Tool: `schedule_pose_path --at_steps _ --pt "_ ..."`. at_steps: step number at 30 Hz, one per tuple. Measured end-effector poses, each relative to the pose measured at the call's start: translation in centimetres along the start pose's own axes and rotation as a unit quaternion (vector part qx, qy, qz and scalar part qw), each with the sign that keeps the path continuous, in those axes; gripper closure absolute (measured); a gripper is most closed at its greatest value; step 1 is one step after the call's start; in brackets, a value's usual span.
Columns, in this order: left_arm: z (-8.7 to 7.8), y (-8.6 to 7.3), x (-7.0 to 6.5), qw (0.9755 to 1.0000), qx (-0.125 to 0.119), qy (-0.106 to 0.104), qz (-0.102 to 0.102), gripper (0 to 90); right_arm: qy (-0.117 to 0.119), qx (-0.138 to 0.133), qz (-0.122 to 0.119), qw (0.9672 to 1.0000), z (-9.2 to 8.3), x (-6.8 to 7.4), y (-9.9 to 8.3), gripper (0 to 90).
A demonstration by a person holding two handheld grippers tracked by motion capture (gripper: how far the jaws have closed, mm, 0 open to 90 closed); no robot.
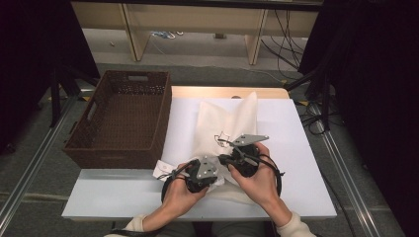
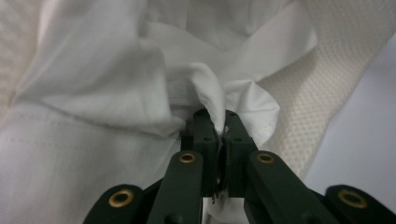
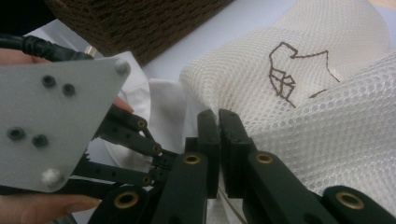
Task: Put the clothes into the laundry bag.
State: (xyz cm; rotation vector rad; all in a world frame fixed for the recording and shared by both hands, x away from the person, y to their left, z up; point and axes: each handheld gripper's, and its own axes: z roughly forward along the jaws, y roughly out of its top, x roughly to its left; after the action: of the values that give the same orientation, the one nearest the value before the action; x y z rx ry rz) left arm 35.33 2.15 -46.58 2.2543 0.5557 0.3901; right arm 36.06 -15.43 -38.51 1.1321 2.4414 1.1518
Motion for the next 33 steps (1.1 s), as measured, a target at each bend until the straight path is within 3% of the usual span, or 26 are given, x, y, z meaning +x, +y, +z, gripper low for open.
schedule_pose_path --at_steps 1,2,6,7,9,12,13,16,17,19,20,22,23,26,28,29,31,33 --pt "-0.1 0.1 0.1 1.0000 0.000 0.003 0.003 86.5 0.006 -0.006 -0.002 1.0000 0.1 -0.1 0.0 88.9" --pt "0.0 0.3 0.0 0.9999 -0.008 0.000 -0.011 86.5 0.011 -0.002 -0.023 0.9997 0.1 -0.4 0.1 88.9" --pt "-0.4 1.1 0.3 0.9998 -0.019 0.007 -0.002 86.5 0.013 -0.008 -0.028 0.9995 -0.1 -0.5 0.2 89.0" --pt "-0.6 1.3 0.3 0.9997 -0.020 0.010 -0.001 86.5 0.010 -0.009 -0.008 0.9999 -0.2 -0.3 0.1 89.0" --pt "-0.8 1.6 0.2 0.9994 -0.032 0.008 -0.006 86.5 0.007 -0.014 0.000 0.9999 -0.4 -0.1 0.1 89.0" --pt "-0.6 1.7 0.4 0.9993 -0.033 0.015 -0.004 86.5 0.010 -0.012 0.005 0.9999 -0.5 0.0 0.2 89.0" --pt "-0.3 1.7 0.6 0.9994 -0.030 0.017 -0.005 86.4 0.013 -0.014 -0.013 0.9997 -0.4 -0.2 0.2 89.0" --pt "0.5 1.3 0.9 0.9993 -0.029 0.021 -0.010 86.0 0.011 -0.015 -0.018 0.9997 -0.3 -0.2 0.2 89.0" --pt "0.9 1.0 1.1 0.9995 -0.013 0.026 -0.014 86.0 0.011 -0.011 -0.003 0.9999 -0.3 -0.2 0.1 89.0" --pt "1.5 0.6 1.4 0.9996 -0.013 0.022 -0.010 85.0 0.019 -0.002 0.007 0.9998 -0.2 -0.1 0.1 89.0" --pt "1.6 0.5 1.3 0.9997 -0.016 0.017 -0.008 81.4 0.015 -0.005 -0.007 0.9999 -0.1 -0.3 0.1 89.0" --pt "1.4 0.7 1.2 0.9999 -0.010 0.013 -0.001 74.6 0.022 -0.005 0.000 0.9997 -0.1 -0.4 0.1 89.0" --pt "1.4 0.7 1.1 0.9999 -0.011 0.004 -0.002 69.4 0.013 -0.005 0.008 0.9999 -0.1 -0.3 0.0 89.0" --pt "0.6 0.7 0.5 0.9999 -0.004 -0.006 -0.015 50.5 0.011 -0.003 0.012 0.9999 -0.2 -0.4 0.0 89.0" --pt "-0.3 0.8 0.6 0.9997 -0.006 -0.017 0.015 42.0 0.011 -0.007 0.013 0.9998 -0.2 -0.4 0.0 88.9" --pt "-0.8 0.8 0.3 0.9996 -0.014 -0.016 0.017 37.7 0.012 -0.006 -0.001 0.9999 -0.3 -0.7 0.0 88.9" --pt "-2.1 0.5 0.1 0.9995 -0.011 -0.014 0.025 31.8 0.009 -0.005 0.003 0.9999 -0.4 -0.6 0.0 88.9" --pt "-3.1 0.0 0.0 0.9996 -0.015 -0.012 0.020 27.0 0.009 -0.005 0.008 0.9999 -0.4 -0.6 0.0 88.9"
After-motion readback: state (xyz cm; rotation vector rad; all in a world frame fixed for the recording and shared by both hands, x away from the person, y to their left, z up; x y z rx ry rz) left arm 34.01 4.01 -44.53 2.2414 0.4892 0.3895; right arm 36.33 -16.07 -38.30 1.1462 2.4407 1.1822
